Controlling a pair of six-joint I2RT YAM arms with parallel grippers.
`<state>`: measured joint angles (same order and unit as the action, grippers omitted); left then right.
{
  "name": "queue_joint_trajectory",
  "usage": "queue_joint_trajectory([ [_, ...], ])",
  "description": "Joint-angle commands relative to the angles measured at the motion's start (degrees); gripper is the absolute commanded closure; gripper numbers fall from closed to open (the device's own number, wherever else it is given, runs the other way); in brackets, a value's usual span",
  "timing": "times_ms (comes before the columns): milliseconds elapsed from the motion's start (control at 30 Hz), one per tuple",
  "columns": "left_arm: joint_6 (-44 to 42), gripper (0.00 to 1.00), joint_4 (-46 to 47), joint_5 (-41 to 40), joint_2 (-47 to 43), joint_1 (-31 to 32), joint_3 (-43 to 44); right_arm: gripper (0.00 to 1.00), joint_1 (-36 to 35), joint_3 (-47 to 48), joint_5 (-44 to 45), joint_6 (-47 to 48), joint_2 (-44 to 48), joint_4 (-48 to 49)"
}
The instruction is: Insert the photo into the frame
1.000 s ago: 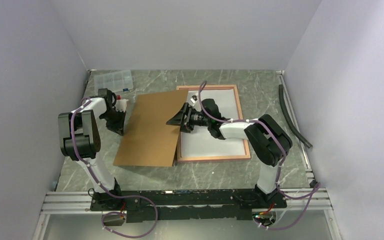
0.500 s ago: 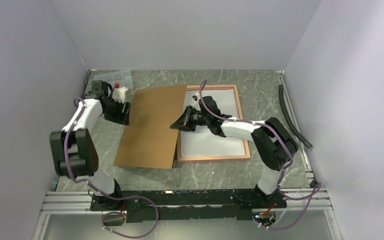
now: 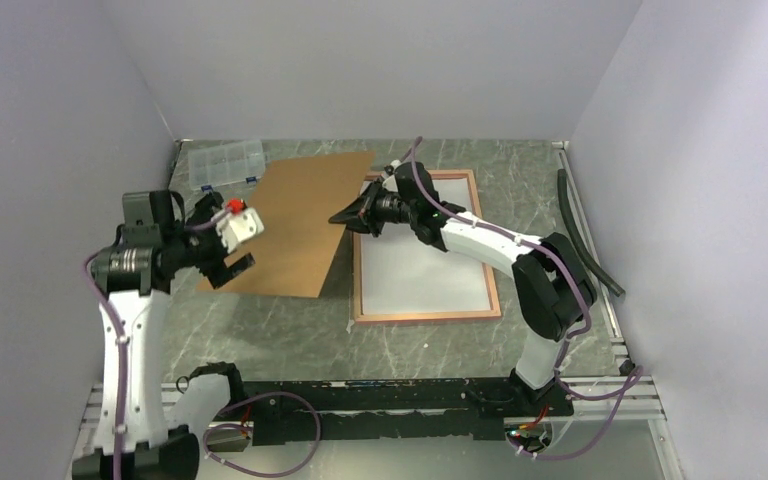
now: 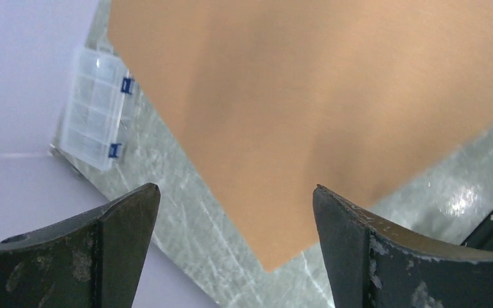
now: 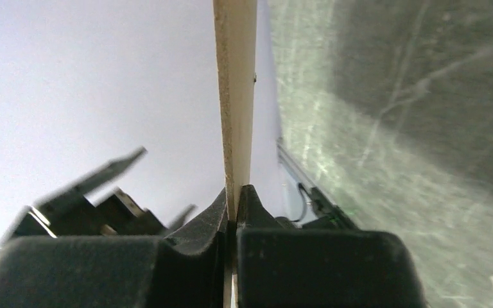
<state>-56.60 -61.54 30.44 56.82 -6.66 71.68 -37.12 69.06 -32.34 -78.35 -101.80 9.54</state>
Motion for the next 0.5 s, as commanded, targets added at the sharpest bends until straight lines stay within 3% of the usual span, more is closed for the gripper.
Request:
queue_joint_trajectory([
  [0, -18.0, 0.05, -12.1, 6.4, -5.6, 0.2, 0.3, 1.00, 0.5, 7.1, -2.7, -9.7, 2.3, 6.3],
  [267, -22.1, 0.05, -13.6, 11.1, -11.8, 0.2, 3.7, 1.00, 0.7, 11.9, -0.6, -13.1, 4.5, 2.2],
  [367, -27.6, 0.05, -14.8, 12.5, -14.1, 0.2, 2.5, 1.00, 0.7, 11.7, -0.9, -14.6, 4.7, 3.7],
  [467, -29.3, 0.10, -7.9, 11.8, -17.9, 0.2, -3.1, 1.00, 0.7, 11.5, -1.7, -15.7, 4.9, 4.4],
])
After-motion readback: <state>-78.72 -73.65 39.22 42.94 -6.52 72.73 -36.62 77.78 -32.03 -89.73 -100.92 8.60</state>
